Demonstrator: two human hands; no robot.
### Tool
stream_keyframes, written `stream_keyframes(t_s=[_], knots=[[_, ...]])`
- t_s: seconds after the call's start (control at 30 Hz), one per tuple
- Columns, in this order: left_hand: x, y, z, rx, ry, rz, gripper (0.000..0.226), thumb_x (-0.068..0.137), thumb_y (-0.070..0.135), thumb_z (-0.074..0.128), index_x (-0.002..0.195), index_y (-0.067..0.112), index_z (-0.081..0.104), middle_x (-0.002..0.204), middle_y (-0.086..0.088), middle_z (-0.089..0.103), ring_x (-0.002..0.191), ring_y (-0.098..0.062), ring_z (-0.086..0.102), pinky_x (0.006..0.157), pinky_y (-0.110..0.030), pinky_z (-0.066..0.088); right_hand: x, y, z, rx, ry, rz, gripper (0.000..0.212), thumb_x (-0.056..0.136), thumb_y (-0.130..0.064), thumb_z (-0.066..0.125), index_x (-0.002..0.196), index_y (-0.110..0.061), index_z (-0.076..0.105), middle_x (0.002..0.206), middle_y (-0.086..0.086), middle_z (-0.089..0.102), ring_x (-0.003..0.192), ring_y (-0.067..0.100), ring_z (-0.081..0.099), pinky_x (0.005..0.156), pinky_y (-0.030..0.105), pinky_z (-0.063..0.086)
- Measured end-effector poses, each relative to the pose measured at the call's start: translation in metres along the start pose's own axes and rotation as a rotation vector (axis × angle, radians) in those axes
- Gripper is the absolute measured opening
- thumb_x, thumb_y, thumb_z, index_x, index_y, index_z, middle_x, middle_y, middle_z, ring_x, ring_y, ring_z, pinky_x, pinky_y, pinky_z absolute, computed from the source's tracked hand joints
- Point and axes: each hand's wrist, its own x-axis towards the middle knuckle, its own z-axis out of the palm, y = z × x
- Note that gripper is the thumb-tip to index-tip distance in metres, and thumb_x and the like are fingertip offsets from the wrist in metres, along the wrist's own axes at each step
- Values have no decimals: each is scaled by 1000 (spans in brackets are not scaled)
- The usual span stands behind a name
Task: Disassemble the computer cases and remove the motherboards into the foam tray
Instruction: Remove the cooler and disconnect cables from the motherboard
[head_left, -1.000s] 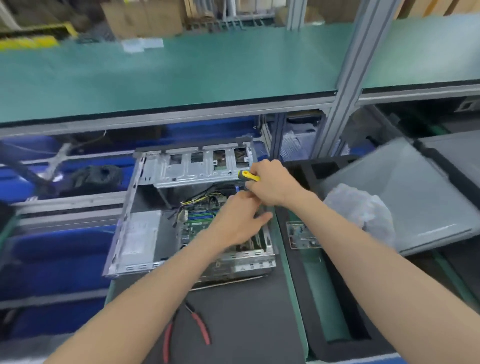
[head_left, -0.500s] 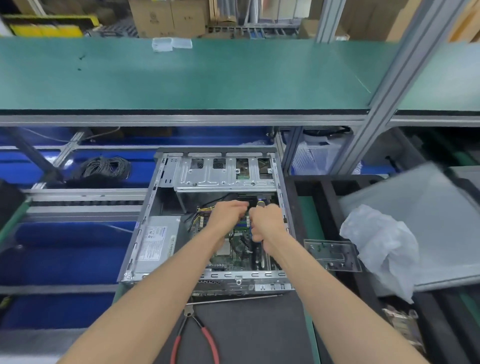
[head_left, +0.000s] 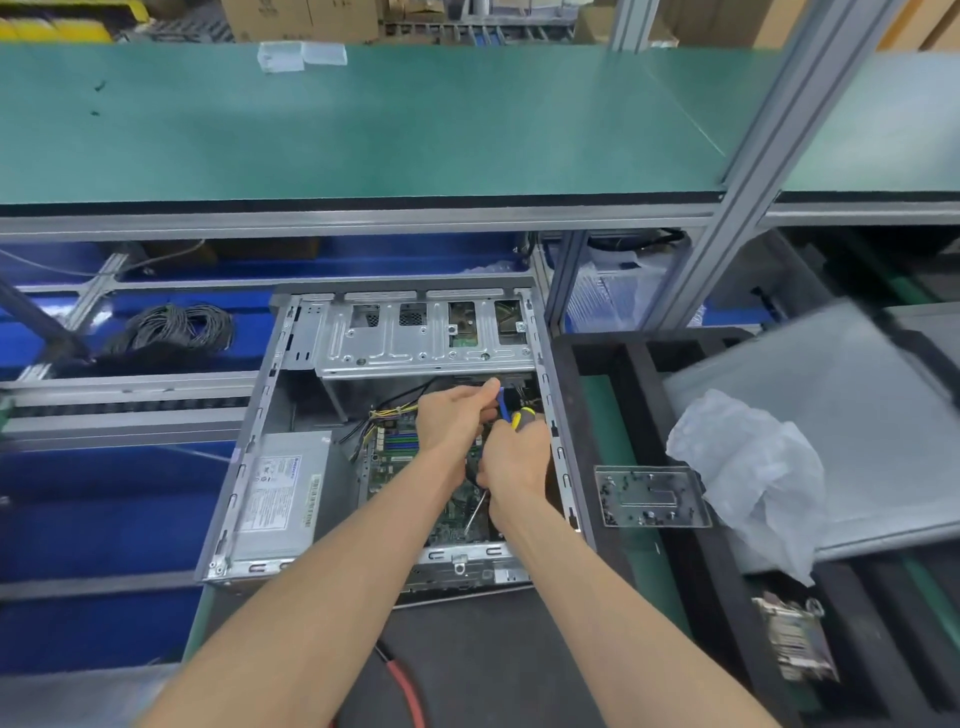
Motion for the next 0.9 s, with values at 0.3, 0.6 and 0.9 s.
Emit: stream_keyframes(t_s=[0.3,0.6,0.9], knots=[[-3,0,2,7,-18,-29,23,75,39,86,73,17,80,74,-4,76,62,-13,67,56,-22,52,3,-2,4,236,-69,29,22,88,0,50,74,-17,51,57,2,42,41,12,31,38,18,25],[-1,-2,8,-85,14,-91,19,72,30,88,69,14,78,61,-2,68,48,-8,58,45,-18,45,20,-3,7,355,-7,160,13,95,-20,62,84,-17,56,52,-4,48,36,6,37,34,18,27],[-1,-5,6,-186,-7,-80,13,80,18,77,74,6,77,59,-6,65,45,-13,50,42,-21,39,26,-8,10,513,-24,241,14,92,-15,63,102,-5,64,63,7,61,39,8,40,33,19,26]])
